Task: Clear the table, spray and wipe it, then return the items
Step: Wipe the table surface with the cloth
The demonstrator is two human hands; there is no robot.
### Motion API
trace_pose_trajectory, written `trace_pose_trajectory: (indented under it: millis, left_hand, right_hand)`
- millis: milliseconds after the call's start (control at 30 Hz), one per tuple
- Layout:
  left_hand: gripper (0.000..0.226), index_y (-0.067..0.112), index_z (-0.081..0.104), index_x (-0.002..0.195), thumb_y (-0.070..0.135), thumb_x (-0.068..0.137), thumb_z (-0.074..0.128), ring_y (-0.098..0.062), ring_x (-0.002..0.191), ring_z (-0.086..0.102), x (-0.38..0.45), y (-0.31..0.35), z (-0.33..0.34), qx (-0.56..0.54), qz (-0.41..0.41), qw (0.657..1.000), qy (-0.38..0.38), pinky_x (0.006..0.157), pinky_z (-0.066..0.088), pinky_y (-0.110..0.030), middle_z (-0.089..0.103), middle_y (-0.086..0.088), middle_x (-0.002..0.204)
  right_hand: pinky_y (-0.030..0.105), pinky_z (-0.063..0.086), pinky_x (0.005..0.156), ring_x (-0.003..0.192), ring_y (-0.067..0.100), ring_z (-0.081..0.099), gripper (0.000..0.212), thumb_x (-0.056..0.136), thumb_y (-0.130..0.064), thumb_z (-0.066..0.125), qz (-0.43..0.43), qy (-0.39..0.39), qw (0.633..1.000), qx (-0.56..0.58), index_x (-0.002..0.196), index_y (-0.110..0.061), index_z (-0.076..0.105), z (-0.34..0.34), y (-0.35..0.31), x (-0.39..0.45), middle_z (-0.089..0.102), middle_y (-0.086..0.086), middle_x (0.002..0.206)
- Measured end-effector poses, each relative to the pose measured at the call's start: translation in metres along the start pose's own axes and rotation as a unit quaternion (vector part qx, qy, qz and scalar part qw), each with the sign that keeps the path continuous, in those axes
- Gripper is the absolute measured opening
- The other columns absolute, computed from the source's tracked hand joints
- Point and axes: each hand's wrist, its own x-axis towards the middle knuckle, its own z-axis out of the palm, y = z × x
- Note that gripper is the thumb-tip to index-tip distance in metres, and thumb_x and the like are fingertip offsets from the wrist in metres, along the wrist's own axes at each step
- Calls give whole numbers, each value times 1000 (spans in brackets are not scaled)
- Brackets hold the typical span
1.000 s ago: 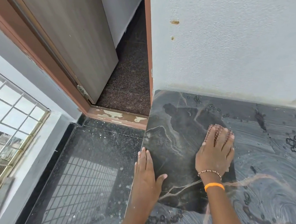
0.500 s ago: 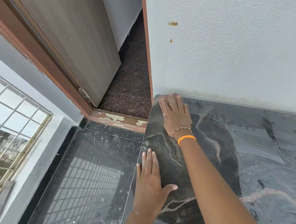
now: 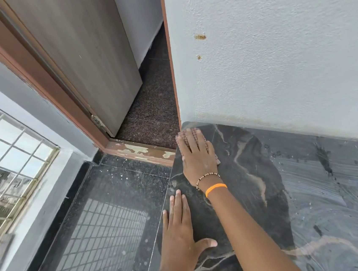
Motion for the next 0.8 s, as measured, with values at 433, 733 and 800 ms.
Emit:
trace_pose_trajectory:
  millis: [433,733,800]
  left_hand:
    - [122,5,1,144,81,60,46,-43,140,-1,-6,48,1,119,110,987,9,115,17,-47,0,-11,156]
    - [121,15,-33,132,78,65,46,-25,125,-38,-11,70,25,114,122,981,-98,118,-4,-42,-40,0,142]
    - [120,15,-33,133,78,65,43,-24,123,-41,-10,70,26,121,122,981,-91,117,-6,-42,-44,2,137]
  right_hand:
    - [54,10,116,147,25,-3,62,96,-22,35,139,27,990,-12,149,-28,4,-15,89,1,-2,-1,160]
    - [57,19,111,145,29,10,60,92,-18,43,351,88,932,-26,147,-23,20,-52,242,-89,13,4,158]
    - [56,21,110,145,31,11,59,92,-17,44,386,101,917,-17,147,-22,24,-58,263,-108,15,6,158]
